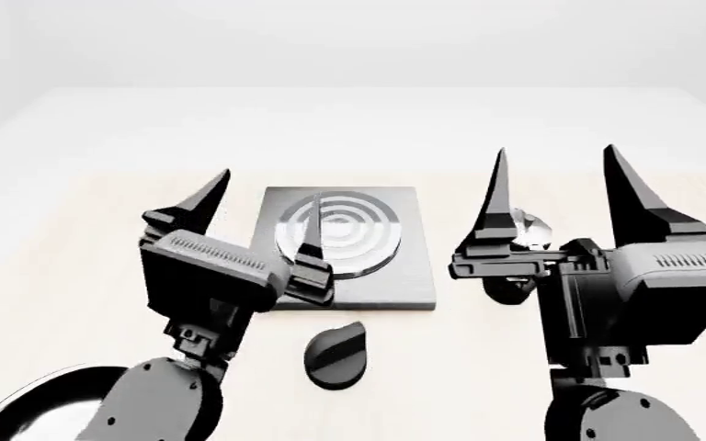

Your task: Turn on the stove and put the moka pot on it.

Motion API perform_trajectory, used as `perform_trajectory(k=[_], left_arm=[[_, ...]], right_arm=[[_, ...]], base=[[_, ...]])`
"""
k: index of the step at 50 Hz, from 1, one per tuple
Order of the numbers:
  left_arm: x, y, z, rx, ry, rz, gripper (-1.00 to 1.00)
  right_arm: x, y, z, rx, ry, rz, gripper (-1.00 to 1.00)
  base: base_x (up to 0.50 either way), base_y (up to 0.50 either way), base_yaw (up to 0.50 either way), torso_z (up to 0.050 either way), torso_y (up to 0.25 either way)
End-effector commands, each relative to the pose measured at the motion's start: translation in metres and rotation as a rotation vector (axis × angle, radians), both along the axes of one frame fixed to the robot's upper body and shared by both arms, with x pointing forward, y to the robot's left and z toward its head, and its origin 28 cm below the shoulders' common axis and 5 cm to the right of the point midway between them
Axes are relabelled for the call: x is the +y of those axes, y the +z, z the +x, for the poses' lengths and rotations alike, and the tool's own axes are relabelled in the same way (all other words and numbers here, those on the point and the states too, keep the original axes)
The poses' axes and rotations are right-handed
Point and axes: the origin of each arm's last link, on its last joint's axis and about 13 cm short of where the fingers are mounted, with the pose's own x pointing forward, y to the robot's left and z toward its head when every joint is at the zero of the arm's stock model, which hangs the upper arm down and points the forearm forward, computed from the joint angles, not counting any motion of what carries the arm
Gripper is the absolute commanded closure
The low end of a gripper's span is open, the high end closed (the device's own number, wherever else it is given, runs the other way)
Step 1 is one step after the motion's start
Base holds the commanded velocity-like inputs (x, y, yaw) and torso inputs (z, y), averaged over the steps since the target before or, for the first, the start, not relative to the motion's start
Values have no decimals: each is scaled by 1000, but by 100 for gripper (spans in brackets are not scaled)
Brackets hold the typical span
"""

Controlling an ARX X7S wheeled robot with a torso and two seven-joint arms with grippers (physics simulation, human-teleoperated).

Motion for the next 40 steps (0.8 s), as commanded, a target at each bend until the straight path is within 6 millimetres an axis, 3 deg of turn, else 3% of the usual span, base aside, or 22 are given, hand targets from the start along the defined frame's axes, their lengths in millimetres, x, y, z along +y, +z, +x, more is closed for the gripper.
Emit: perform_trajectory(k=[1,14,23,28,40], left_arm=[[21,37,-30,-325,173,26,-100],[33,62,-71,-538,248,29,-100],[39,66,-81,-569,277,24,-100],[41,69,-86,-595,297,35,-100],[44,74,-97,-624,317,45,-100]], right_arm=[[-11,-12,30,82,-60,-35,-100],[-24,-40,71,230,-119,-46,-100],[-30,-54,91,303,-158,-59,-100],[-34,-72,103,351,-200,-86,-100],[-46,-105,112,423,-258,-103,-100]], base=[[0,0,0,0,0],[0,0,0,0,0],[0,0,0,0,0],[0,0,0,0,0],[0,0,0,0,0]])
